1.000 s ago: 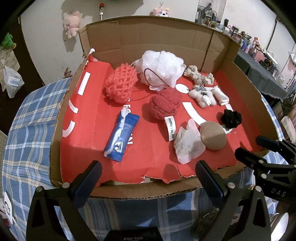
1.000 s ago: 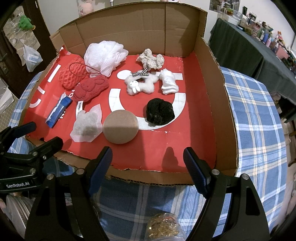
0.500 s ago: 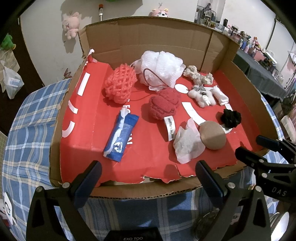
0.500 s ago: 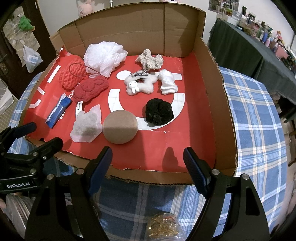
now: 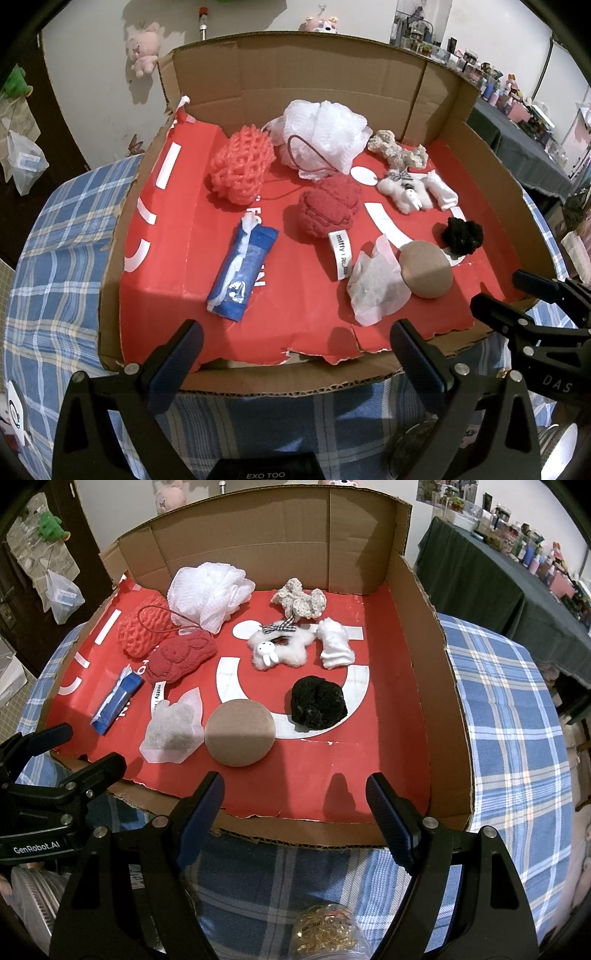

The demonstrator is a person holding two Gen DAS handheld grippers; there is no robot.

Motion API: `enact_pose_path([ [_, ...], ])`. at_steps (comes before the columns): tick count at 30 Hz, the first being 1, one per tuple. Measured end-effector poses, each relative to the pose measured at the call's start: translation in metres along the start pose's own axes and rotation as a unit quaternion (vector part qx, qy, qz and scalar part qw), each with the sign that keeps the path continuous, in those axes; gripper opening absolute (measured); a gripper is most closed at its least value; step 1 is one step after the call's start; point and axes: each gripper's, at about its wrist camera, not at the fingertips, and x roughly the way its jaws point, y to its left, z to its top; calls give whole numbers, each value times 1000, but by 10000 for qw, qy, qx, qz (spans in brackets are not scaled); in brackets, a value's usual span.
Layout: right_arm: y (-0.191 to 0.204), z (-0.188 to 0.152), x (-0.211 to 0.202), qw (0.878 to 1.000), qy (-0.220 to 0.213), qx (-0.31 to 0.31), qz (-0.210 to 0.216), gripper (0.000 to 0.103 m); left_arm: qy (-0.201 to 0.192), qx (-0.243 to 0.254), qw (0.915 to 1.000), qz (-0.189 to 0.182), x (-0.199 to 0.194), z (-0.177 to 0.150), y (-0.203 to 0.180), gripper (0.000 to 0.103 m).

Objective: Organize soft objects

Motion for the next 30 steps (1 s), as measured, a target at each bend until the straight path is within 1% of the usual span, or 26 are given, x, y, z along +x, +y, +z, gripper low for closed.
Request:
enact_pose_path([
  [7,-1,1,-1,9999,19,25,112,79,45,-31,10000,-27,1,0,1,103],
  [8,-1,1,-1,9998,12,20,178,79,20,-29,10000,-67,0,0,1,103],
  [10,0,1,-3,9999,17,-8,159,79,-39,-38,9999,-117,-3,1,2,103],
  [11,0,2,-6,9999,-7,-40,159,79,-53,-81,9999,-70,-5,1,3,103],
  [13,0,4,-17,9998,-136,-56,127,79,-85,-154,9998,-98,-11,1,6,103],
  [15,0,6,-35,9993,-362,-73,95,79,-179,-192,9996,-76,-23,2,9,103],
  [18,0,7,-64,9978,-658,-83,47,79,-450,-299,9985,-13,-47,5,15,103],
  [21,4,0,-97,9950,-974,-105,166,79,-799,-371,9961,-27,-80,3,20,103],
  [24,10,-14,-132,9906,-1352,-182,142,79,-1193,-325,9923,-64,-116,-7,21,103],
  [26,14,-27,-152,9870,-1581,-228,162,79,-1493,-235,9884,-109,-142,-20,18,103],
  [27,17,-36,-162,9847,-1708,-267,195,81,-1614,-203,9866,-136,-151,-25,16,103],
  [29,21,-54,-181,9795,-1977,-306,225,93,-1882,-157,9818,-221,-173,-43,15,103],
  [30,24,-65,-189,9760,-2138,-339,242,93,-1995,-145,9795,-243,-181,-50,14,103],
])
